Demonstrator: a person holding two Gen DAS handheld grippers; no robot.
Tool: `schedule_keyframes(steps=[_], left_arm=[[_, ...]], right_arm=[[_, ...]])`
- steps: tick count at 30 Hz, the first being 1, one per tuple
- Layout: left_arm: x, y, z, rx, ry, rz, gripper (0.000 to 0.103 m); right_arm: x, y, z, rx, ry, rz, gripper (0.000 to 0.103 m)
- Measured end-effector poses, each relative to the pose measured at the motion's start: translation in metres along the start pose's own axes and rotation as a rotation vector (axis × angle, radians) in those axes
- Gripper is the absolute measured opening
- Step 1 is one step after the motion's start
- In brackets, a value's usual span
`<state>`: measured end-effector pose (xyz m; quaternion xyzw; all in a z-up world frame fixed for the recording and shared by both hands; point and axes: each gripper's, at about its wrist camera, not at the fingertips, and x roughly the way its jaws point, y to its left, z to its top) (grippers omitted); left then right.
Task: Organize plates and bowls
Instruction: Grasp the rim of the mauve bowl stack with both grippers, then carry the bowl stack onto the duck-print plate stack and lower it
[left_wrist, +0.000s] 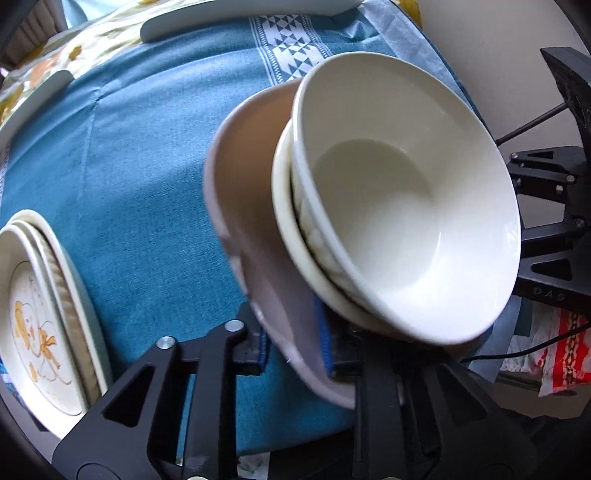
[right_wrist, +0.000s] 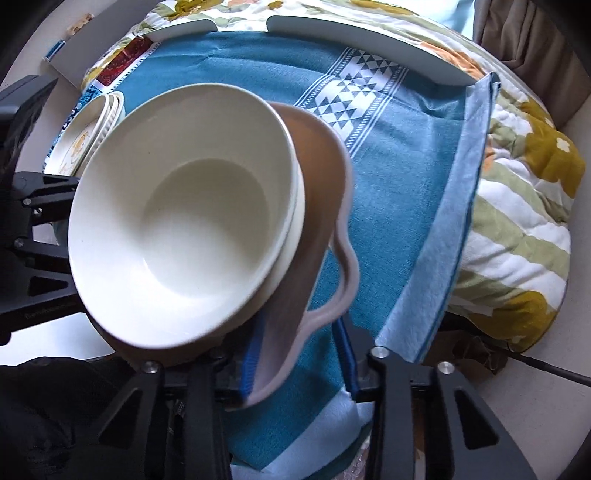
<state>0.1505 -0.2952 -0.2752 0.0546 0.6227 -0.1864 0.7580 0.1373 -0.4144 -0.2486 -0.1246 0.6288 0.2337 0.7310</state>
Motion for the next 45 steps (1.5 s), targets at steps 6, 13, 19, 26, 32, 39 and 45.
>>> schedule_keyframes(steps=[6,13,19,26,32,39,45], left_arm=[[-0.002,-0.005,-0.003,0.020,-0.086,0.043,0.010],[-0.014,0.004,-0.004,0.037,-0.134,0.069,0.010],[-0.047,0.014,-0.002,0.009,-0.184,0.073,0.010],[-0.107,0.045,-0.012,-0.025,-0.215,0.100,0.010],[-0.151,0.086,-0.035,-0.028,-0.218,0.146,0.010],[-0.174,0.150,-0.066,0.008,-0.202,0.142,0.010],[-0.163,0.198,-0.076,0.043,-0.166,0.115,0.010]], right_arm=[[0.003,0.008,-0.002,-0.036,-0.064,0.013,0.014],[-0.007,0.014,-0.003,-0.034,-0.115,-0.005,0.014],[-0.035,0.022,0.013,-0.059,-0.155,-0.032,0.014],[-0.074,0.055,0.035,-0.111,-0.201,-0.028,0.014],[-0.089,0.106,0.051,-0.148,-0.216,-0.043,0.014],[-0.085,0.168,0.077,-0.084,-0.218,-0.029,0.014],[-0.064,0.209,0.097,-0.011,-0.203,-0.033,0.014]])
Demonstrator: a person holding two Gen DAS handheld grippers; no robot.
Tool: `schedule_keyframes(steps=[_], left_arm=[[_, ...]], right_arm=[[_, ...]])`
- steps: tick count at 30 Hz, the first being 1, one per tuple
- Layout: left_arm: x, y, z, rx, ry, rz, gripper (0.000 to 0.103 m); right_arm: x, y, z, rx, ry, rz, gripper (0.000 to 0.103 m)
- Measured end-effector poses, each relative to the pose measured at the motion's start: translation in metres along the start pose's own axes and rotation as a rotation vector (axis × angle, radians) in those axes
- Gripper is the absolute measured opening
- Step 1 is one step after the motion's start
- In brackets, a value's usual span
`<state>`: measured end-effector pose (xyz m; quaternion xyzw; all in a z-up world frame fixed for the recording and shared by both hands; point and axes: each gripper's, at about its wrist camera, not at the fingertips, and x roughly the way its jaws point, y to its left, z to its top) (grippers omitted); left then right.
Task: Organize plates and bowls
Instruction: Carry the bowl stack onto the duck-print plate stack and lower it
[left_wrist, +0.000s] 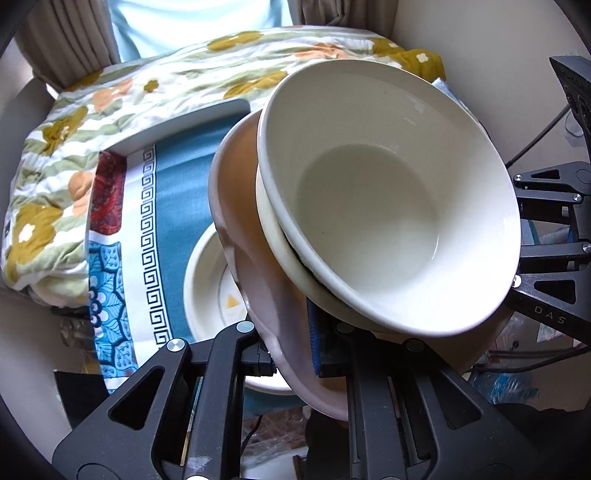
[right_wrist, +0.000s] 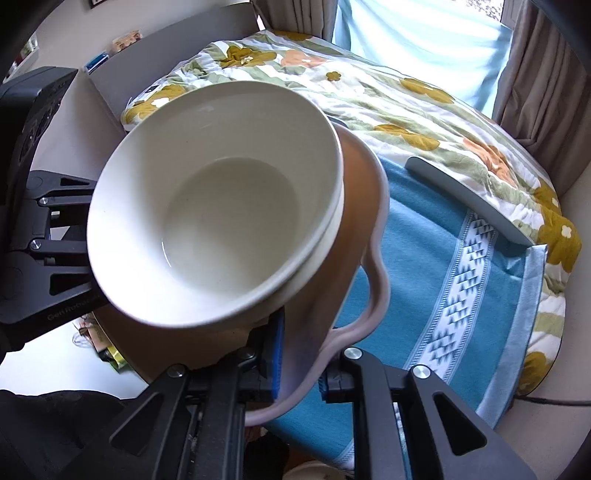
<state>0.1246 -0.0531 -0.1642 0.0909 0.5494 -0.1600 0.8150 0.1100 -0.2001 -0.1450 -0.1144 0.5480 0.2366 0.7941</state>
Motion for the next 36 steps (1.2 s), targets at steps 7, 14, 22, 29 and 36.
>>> schedule_keyframes(steps=[7,14,22,29,36], left_arm=[[0.034,0.034,-0.011,0.043,0.063,-0.032,0.010],[0.060,0.048,-0.018,0.060,0.098,-0.062,0.010],[0.074,0.056,-0.023,0.050,0.088,-0.081,0.010],[0.073,0.058,-0.026,0.048,0.065,-0.056,0.010],[0.072,0.057,-0.025,0.044,0.076,-0.032,0.011]], right_arm=[[0.038,0.029,0.003,0.090,0.041,-0.018,0.014],[0.064,0.039,0.006,0.142,0.054,-0.034,0.014],[0.076,0.050,0.006,0.129,0.058,-0.103,0.014],[0.082,0.045,0.002,0.178,0.054,-0.073,0.014],[0.082,0.044,0.000,0.214,0.050,-0.061,0.014]])
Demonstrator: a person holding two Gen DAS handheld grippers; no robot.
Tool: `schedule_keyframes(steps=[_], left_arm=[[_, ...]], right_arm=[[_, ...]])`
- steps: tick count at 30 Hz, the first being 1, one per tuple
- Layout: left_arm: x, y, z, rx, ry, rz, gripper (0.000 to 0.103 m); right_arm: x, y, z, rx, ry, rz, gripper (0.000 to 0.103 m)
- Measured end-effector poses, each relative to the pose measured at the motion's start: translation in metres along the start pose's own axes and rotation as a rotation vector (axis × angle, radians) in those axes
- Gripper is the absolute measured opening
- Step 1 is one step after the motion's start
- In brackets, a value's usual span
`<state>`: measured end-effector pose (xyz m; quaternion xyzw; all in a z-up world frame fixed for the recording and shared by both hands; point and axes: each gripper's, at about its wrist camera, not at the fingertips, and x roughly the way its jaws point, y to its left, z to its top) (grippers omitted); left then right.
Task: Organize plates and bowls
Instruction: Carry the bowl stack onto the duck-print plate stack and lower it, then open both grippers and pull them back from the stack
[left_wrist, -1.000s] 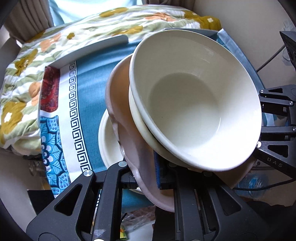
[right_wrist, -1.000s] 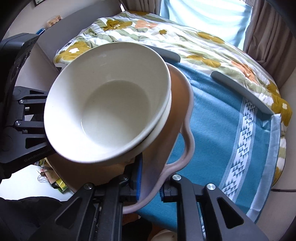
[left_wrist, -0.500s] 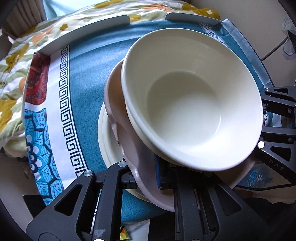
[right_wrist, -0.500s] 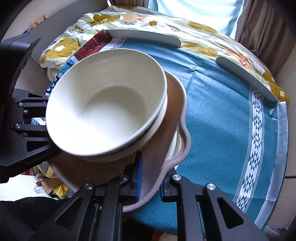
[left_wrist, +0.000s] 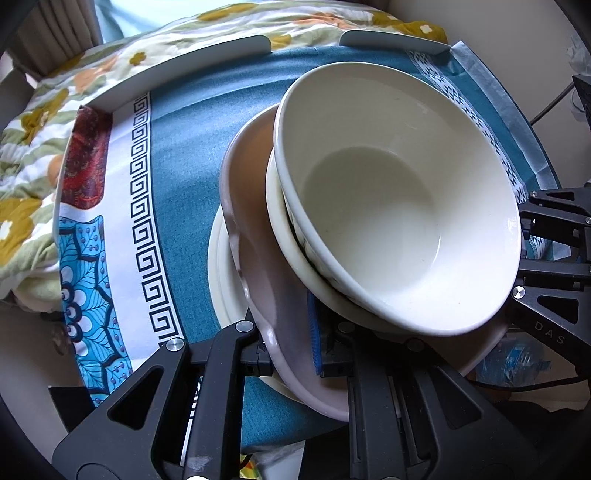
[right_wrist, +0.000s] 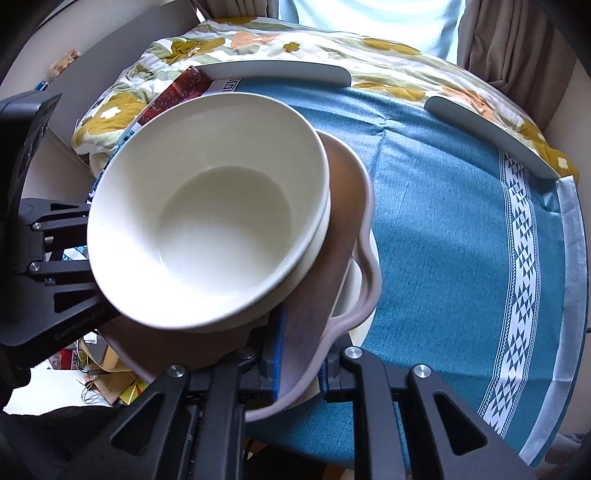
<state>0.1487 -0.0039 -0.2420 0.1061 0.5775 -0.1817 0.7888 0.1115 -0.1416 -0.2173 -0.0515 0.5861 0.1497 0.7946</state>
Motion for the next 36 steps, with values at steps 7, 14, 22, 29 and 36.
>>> schedule_keyframes(steps=[7,14,22,29,36], left_arm=[[-0.014,-0.001,-0.001,0.025,0.003,0.026,0.014],[-0.036,-0.006,-0.007,0.040,0.010,0.045,0.016],[-0.088,-0.014,-0.026,-0.007,-0.054,0.060,0.017],[-0.194,-0.031,-0.034,-0.108,-0.308,0.069,0.018],[-0.296,-0.050,-0.046,-0.193,-0.685,0.153,0.103]], right_arm=[[-0.007,-0.001,0.002,0.040,0.019,0.000,0.014],[-0.031,-0.009,-0.001,0.114,0.023,-0.004,0.014],[-0.082,-0.012,-0.017,0.159,-0.069,0.022,0.014],[-0.162,-0.010,-0.025,0.143,-0.254,0.007,0.014],[-0.264,-0.007,-0.033,0.129,-0.542,-0.056,0.094]])
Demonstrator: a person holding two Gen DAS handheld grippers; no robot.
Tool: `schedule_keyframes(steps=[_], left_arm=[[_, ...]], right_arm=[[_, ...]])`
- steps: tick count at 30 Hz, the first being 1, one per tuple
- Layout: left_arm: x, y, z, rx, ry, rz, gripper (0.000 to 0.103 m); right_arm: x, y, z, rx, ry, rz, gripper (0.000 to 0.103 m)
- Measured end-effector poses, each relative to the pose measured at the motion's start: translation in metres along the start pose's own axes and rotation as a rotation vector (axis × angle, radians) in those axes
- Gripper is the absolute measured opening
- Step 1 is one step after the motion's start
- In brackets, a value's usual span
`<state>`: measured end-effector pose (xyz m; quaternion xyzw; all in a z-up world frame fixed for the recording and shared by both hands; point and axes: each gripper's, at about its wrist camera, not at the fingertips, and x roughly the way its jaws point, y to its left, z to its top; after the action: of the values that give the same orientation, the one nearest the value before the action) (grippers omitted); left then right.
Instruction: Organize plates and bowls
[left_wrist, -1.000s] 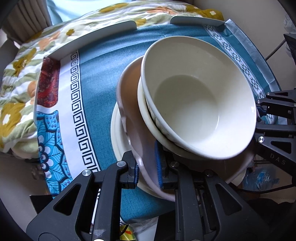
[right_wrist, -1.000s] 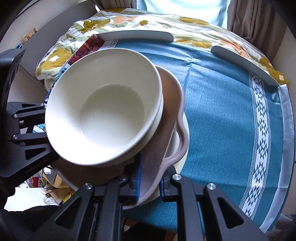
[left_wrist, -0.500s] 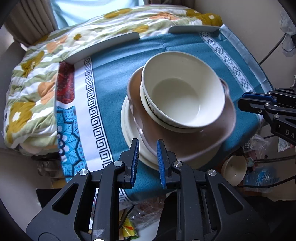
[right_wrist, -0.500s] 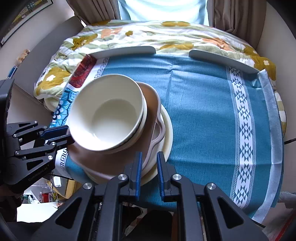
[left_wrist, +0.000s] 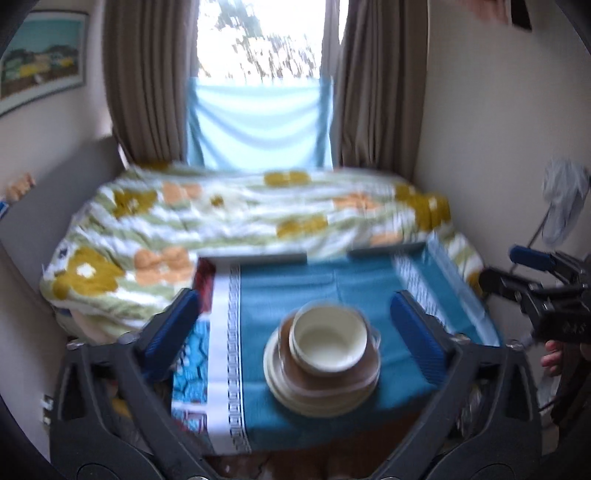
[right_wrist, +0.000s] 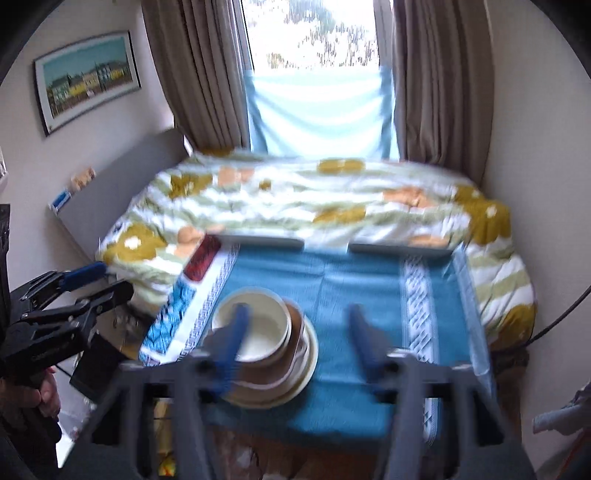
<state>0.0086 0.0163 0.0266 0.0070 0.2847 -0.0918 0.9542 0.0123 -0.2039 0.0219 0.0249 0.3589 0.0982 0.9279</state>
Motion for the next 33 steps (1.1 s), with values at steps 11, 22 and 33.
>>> schedule_keyframes(steps=[11,22,33], left_arm=[[-0.040,-0.024,0.004,0.020,-0.174,0.061,0.103],[-0.042,-0.031,0.006,0.040,-0.212,0.086,0.103],[-0.037,-0.031,0.008,0.057,-0.213,0.080,0.103]], right_arm=[[-0.048,-0.003,0.000,0.028,-0.233,-0.139,0.102],[-0.051,-0.009,-0.002,0.053,-0.249,-0.171,0.102],[-0.051,-0.009,0.000,0.050,-0.259,-0.187,0.102]])
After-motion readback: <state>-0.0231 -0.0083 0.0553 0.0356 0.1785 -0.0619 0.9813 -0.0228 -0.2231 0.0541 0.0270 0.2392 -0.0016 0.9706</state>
